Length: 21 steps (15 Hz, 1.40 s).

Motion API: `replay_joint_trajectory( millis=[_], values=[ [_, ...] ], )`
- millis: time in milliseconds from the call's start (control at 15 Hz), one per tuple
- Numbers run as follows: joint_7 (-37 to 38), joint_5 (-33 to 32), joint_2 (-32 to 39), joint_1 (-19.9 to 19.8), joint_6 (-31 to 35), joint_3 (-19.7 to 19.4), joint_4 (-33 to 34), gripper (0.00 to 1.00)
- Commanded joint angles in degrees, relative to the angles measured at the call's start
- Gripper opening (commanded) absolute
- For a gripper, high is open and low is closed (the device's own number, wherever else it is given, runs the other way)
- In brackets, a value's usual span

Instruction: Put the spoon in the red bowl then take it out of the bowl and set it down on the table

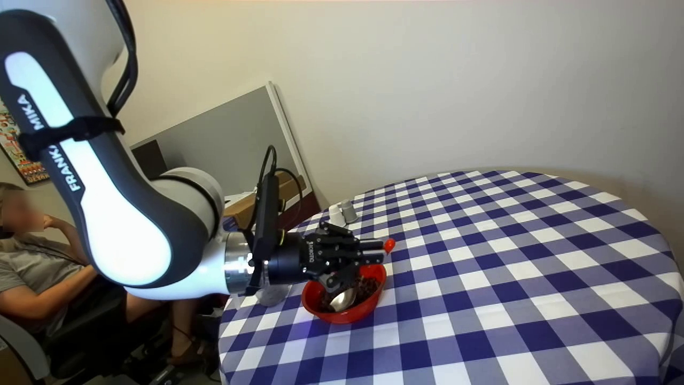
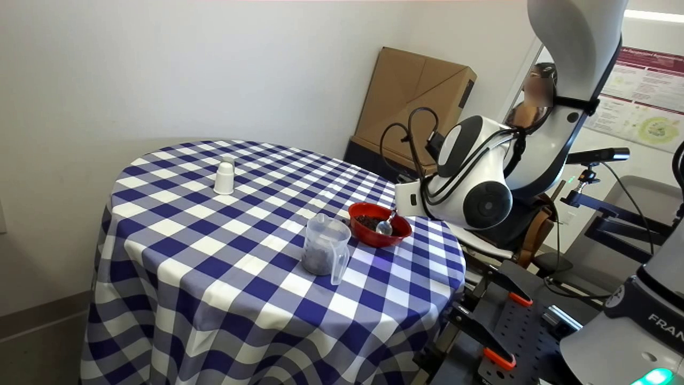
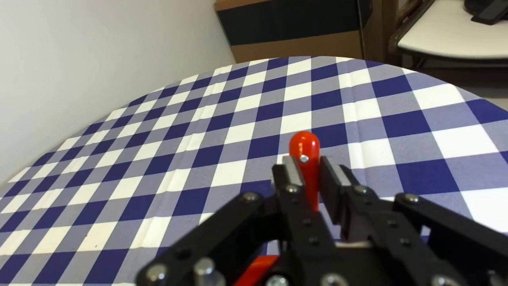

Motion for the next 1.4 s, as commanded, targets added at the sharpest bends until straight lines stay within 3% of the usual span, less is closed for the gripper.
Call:
replay_joint_trajectory(
  millis=[0, 867, 1333],
  values=[
    [0.5, 3.9, 0.7, -0.1, -1.5, 1.5, -0.3, 0.05],
    [-1.3, 19.2, 2.7, 0.2, -0.7, 3.7, 4.1, 0.05],
    [-9.1, 32.7, 2.0, 0.8, 2.0, 5.3, 7.8, 0.05]
  ],
)
